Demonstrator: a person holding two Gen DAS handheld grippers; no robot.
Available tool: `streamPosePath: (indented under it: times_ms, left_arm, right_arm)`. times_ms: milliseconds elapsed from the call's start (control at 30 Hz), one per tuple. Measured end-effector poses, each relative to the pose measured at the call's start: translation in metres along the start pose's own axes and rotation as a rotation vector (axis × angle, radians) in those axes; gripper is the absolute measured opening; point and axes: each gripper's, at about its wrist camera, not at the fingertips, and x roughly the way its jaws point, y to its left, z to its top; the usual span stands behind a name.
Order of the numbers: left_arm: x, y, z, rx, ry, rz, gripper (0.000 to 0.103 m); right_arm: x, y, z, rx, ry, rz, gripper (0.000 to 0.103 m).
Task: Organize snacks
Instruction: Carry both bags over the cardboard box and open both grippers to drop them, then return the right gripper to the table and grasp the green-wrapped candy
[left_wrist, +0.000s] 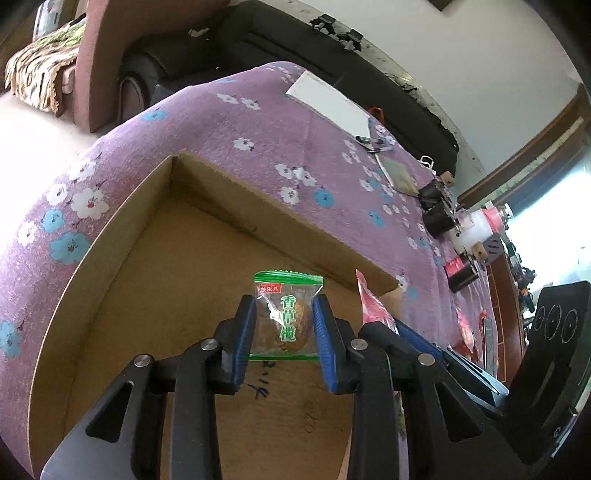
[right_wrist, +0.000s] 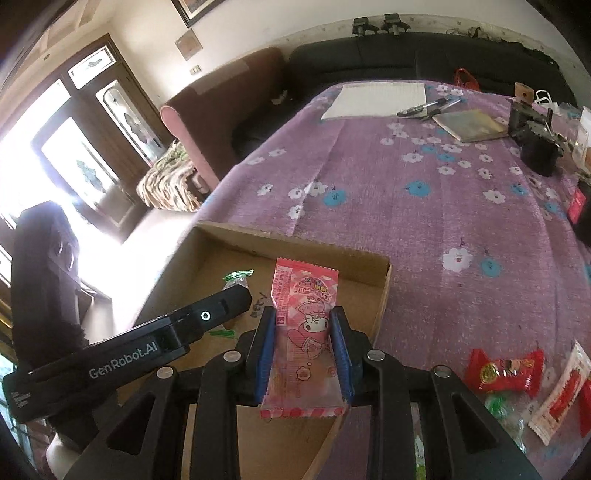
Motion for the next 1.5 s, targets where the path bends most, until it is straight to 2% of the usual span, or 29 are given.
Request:
streamPosePath:
  times_ms: [100, 133, 200, 333, 500, 600, 667, 733, 867, 967, 1067, 1233, 1333, 1500]
  left_arm:
    - [0.001, 0.005, 0.000, -0.024, 0.006, -0.003, 0.032]
    - [0.001, 0.006, 0.000, -0.029, 0.005, -0.007, 0.036]
    - [-0.002, 0.006, 0.001, -0.033, -0.007, -0.005, 0.043]
    - [-0.015, 0.002, 0.001, -0.028, -0.029, 0.008, 0.043]
    - [-0.045, -0.014, -0.010, -0.002, -0.072, -0.004, 0.043]
    - [-0.068, -0.030, -0.025, 0.033, -0.096, -0.025, 0.043]
    - [-0.079, -0.039, -0.036, 0.055, -0.103, -0.046, 0.049]
    - [-0.089, -0.049, -0.050, 0.066, -0.106, -0.064, 0.058]
    - [-0.100, -0.068, -0.076, 0.093, -0.100, -0.117, 0.059]
    - [-0.103, -0.081, -0.097, 0.111, -0.104, -0.143, 0.069]
    - [-0.093, -0.093, -0.114, 0.115, -0.075, -0.163, 0.071]
    - [-0.075, -0.109, -0.132, 0.127, -0.014, -0.160, 0.071]
    - [-0.070, -0.113, -0.136, 0.125, 0.010, -0.156, 0.071]
    - [-0.077, -0.112, -0.138, 0.119, -0.013, -0.143, 0.071]
  right_arm:
    - [0.002, 0.003, 0.000, -0.016, -0.012, -0.030, 0.033]
    - [0.002, 0.004, 0.000, -0.016, -0.013, -0.026, 0.037]
    - [0.002, 0.006, -0.001, -0.021, -0.014, -0.018, 0.038]
    - [-0.012, 0.009, 0.001, -0.040, -0.049, -0.033, 0.039]
    - [-0.048, -0.003, -0.001, -0.021, -0.108, -0.024, 0.041]
    - [-0.076, -0.018, -0.011, -0.009, -0.141, -0.026, 0.044]
    - [-0.094, -0.031, -0.020, 0.008, -0.154, -0.024, 0.045]
    - [-0.112, -0.047, -0.032, 0.032, -0.165, -0.027, 0.047]
    - [-0.145, -0.086, -0.063, 0.076, -0.179, -0.073, 0.050]
    - [-0.162, -0.121, -0.093, 0.117, -0.171, -0.127, 0.056]
    - [-0.168, -0.148, -0.117, 0.163, -0.150, -0.148, 0.056]
    - [-0.168, -0.174, -0.140, 0.213, -0.120, -0.131, 0.056]
    - [-0.161, -0.174, -0.140, 0.208, -0.109, -0.109, 0.056]
    - [-0.140, -0.152, -0.124, 0.150, -0.106, -0.054, 0.056]
